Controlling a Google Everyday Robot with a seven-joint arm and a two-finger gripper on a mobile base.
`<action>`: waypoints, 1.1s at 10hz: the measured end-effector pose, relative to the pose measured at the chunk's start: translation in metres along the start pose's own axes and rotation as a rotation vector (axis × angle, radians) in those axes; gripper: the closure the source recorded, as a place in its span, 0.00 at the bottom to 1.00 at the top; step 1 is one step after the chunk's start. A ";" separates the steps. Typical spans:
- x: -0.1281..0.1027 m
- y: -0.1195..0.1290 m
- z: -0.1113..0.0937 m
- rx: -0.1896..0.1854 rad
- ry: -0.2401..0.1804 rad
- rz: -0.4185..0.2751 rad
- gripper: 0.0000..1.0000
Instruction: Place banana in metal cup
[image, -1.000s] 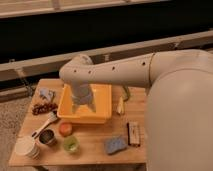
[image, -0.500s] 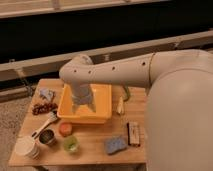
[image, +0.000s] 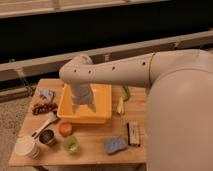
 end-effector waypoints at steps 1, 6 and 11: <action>0.000 0.000 0.000 0.000 0.000 0.000 0.35; 0.000 0.000 0.000 0.000 0.000 0.000 0.35; -0.001 -0.003 -0.001 -0.009 -0.002 0.008 0.35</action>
